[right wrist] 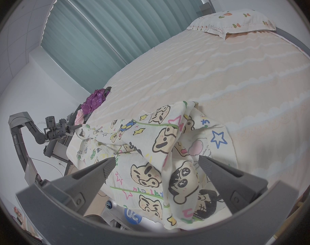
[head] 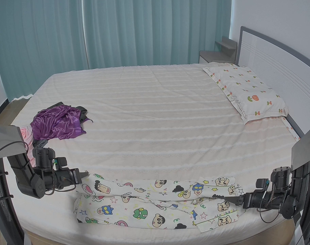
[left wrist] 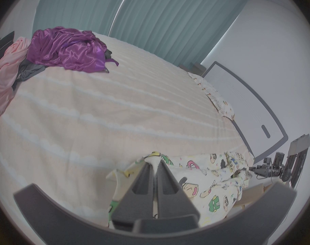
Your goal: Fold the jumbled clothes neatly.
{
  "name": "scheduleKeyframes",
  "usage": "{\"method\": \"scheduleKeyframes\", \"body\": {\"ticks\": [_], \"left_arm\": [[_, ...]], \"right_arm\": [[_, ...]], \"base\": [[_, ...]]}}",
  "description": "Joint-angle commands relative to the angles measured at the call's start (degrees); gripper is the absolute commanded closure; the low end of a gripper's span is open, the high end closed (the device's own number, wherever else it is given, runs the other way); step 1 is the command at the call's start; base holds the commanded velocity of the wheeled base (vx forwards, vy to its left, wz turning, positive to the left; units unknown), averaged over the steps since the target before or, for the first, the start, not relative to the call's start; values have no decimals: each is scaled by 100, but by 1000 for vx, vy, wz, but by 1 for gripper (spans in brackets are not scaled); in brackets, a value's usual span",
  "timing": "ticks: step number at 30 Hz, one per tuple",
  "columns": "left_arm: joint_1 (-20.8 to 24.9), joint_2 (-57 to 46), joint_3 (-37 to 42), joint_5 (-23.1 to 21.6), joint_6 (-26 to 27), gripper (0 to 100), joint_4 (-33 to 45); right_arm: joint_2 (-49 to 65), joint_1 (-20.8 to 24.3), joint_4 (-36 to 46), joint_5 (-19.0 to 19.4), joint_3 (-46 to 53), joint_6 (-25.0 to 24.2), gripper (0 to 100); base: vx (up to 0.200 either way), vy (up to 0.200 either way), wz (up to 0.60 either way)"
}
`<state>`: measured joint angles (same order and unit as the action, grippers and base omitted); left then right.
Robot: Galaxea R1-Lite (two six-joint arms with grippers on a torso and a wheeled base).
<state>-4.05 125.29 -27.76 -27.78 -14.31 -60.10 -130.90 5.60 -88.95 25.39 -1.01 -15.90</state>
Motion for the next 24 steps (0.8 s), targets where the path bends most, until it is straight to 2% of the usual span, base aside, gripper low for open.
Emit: {"method": "scheduleKeyframes", "body": {"ticks": [1, 5, 10, 18, 24], "left_arm": [[36, -84, -432, 98, -133, 100, 25], [44, -40, -757, 309, -142, 100, 25], [80, 13, -1074, 352, -151, 100, 86], [229, 48, -1329, 388, -151, 100, 130], [308, 162, -1522, 651, -151, 100, 77]], "right_arm": [[-49, 29, -105, 1, 92, 8, 0], [-49, 38, -105, 1, 92, 8, 0], [-49, 38, -105, 1, 92, 8, 0], [-58, 38, -105, 1, 57, -19, 0], [-93, 38, -105, 1, 40, -10, 0]], "base": [[0, 0, 0], [0, 0, 0], [0, 0, 0], [0, 0, 0], [0, 0, 0]]}}
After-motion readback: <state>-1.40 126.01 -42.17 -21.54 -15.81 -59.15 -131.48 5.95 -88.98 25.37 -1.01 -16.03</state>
